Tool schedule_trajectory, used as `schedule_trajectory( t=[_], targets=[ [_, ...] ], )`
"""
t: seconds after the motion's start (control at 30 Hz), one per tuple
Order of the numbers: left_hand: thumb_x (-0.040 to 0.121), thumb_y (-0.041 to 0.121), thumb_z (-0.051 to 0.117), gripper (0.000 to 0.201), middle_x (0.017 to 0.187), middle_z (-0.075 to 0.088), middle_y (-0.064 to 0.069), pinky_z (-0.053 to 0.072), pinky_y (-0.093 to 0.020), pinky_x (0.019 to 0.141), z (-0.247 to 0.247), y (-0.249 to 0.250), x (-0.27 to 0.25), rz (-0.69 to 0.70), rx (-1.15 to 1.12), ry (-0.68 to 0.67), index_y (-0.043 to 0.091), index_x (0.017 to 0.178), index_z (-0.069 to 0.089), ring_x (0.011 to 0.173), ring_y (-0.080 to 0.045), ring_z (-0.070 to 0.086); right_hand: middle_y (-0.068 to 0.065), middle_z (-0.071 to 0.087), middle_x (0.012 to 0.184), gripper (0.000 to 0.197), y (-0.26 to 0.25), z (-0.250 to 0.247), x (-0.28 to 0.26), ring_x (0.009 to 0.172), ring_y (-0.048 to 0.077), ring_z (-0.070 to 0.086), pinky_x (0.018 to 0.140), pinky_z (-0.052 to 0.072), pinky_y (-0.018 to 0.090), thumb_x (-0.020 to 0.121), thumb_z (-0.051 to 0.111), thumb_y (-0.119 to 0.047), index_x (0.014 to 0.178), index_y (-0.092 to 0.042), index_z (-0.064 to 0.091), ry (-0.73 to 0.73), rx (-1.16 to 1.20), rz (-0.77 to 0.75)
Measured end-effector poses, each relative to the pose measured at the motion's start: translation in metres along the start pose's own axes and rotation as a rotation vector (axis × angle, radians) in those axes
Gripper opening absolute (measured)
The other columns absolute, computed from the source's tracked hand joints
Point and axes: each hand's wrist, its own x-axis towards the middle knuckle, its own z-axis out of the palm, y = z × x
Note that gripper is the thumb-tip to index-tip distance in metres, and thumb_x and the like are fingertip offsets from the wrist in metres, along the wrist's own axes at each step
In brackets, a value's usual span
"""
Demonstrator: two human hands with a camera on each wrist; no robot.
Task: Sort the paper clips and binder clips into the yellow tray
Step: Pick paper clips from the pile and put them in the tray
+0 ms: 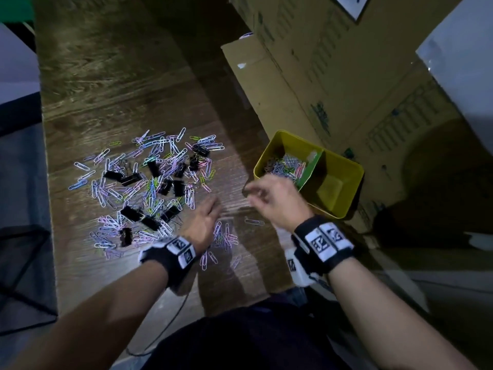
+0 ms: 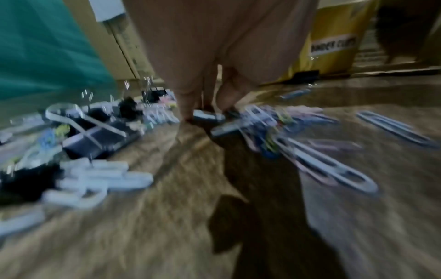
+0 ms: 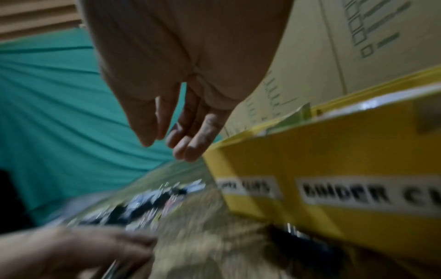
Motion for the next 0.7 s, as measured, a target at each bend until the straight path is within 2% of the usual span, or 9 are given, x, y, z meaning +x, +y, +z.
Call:
schedule_trajectory(
  t=[0.07, 0.17, 0.27, 0.37, 0.43, 0.5, 0.57, 0.63, 0.7],
  targets=[
    [0.073, -0.011, 0.049, 0.075, 0.155, 0.017, -0.013, 0.037, -0.048, 0.107, 0.013, 0.000, -0.017, 0.056, -0.007, -0.022, 0.016, 0.141, 0.031, 0.140, -0.031, 0.026, 0.001, 0.057, 0.118, 0.029, 0.005, 0.026, -0.011, 0.104, 0.014, 0.055, 0.092, 0.050, 0.035, 0.088, 0.064, -0.021, 0.117, -0.019, 0.062, -0.227, -0.092, -0.049],
    [0.062, -0.013, 0.051, 0.078, 0.146, 0.036, -0.017, 0.046, -0.050, 0.097, 0.016, -0.005, -0.032, 0.135, -0.118, 0.116, 0.009, 0.136, 0.041, 0.125, -0.036, 0.046, 0.011, 0.040, 0.136, 0.058, 0.023, 0.064, -0.026, 0.125, 0.026, 0.040, 0.104, 0.040, 0.037, 0.080, 0.071, -0.020, 0.132, -0.015, 0.045, -0.401, -0.311, -0.006],
    [0.057, -0.017, 0.050, 0.084, 0.143, 0.036, -0.023, 0.036, -0.051, 0.105, 0.012, -0.010, -0.035, -0.006, -0.142, 0.258, 0.006, 0.138, 0.038, 0.129, -0.040, 0.039, 0.018, 0.033, 0.134, 0.078, 0.033, 0.083, -0.035, 0.123, 0.031, 0.035, 0.102, 0.037, 0.038, 0.075, 0.075, -0.031, 0.136, -0.009, 0.032, -0.350, -0.478, 0.071],
    [0.064, -0.019, 0.044, 0.082, 0.149, 0.029, -0.019, 0.019, -0.042, 0.111, 0.011, -0.005, -0.030, -0.055, -0.104, 0.215, 0.007, 0.142, 0.032, 0.138, -0.035, 0.027, 0.015, 0.032, 0.133, 0.085, 0.030, 0.095, -0.037, 0.122, 0.029, 0.034, 0.104, 0.039, 0.040, 0.073, 0.075, -0.047, 0.136, -0.009, 0.032, -0.339, -0.469, 0.067],
    [0.072, -0.010, 0.041, 0.071, 0.150, 0.031, -0.014, 0.023, -0.041, 0.112, 0.012, -0.004, -0.028, 0.042, -0.088, 0.118, 0.008, 0.141, 0.035, 0.138, -0.031, 0.029, 0.015, 0.034, 0.132, 0.076, 0.025, 0.105, -0.038, 0.123, 0.029, 0.035, 0.102, 0.041, 0.040, 0.078, 0.073, -0.038, 0.136, -0.009, 0.035, -0.374, -0.474, -0.017],
    [0.075, 0.011, 0.029, 0.063, 0.144, 0.041, -0.013, 0.032, -0.043, 0.111, 0.013, -0.006, -0.030, 0.146, -0.079, 0.054, 0.008, 0.136, 0.043, 0.133, -0.029, 0.039, 0.014, 0.037, 0.130, 0.063, 0.022, 0.114, -0.039, 0.122, 0.030, 0.038, 0.094, 0.047, 0.041, 0.082, 0.070, -0.022, 0.135, -0.011, 0.039, -0.388, -0.461, -0.103],
    [0.075, 0.024, 0.027, 0.062, 0.135, 0.051, -0.011, 0.041, -0.043, 0.103, 0.013, -0.010, -0.035, 0.197, -0.109, 0.038, 0.010, 0.131, 0.050, 0.124, -0.027, 0.048, 0.011, 0.040, 0.127, 0.058, 0.022, 0.115, -0.038, 0.120, 0.028, 0.040, 0.089, 0.049, 0.042, 0.081, 0.069, -0.017, 0.133, -0.014, 0.043, -0.400, -0.438, -0.141],
    [0.078, 0.015, 0.041, 0.051, 0.128, 0.056, -0.010, 0.045, -0.044, 0.097, 0.011, -0.014, -0.045, 0.202, -0.129, 0.102, 0.010, 0.127, 0.053, 0.116, -0.028, 0.053, 0.009, 0.040, 0.128, 0.062, 0.023, 0.111, -0.036, 0.120, 0.027, 0.040, 0.092, 0.048, 0.041, 0.079, 0.073, -0.024, 0.133, -0.016, 0.043, -0.396, -0.414, -0.140],
    [0.074, 0.009, 0.049, 0.054, 0.124, 0.055, -0.010, 0.047, -0.044, 0.092, 0.012, -0.019, -0.059, 0.155, -0.107, 0.174, 0.012, 0.127, 0.052, 0.110, -0.028, 0.053, 0.010, 0.035, 0.135, 0.079, 0.022, 0.109, -0.036, 0.125, 0.026, 0.037, 0.099, 0.043, 0.041, 0.076, 0.075, -0.035, 0.140, -0.016, 0.034, -0.403, -0.374, -0.091]
  ],
)
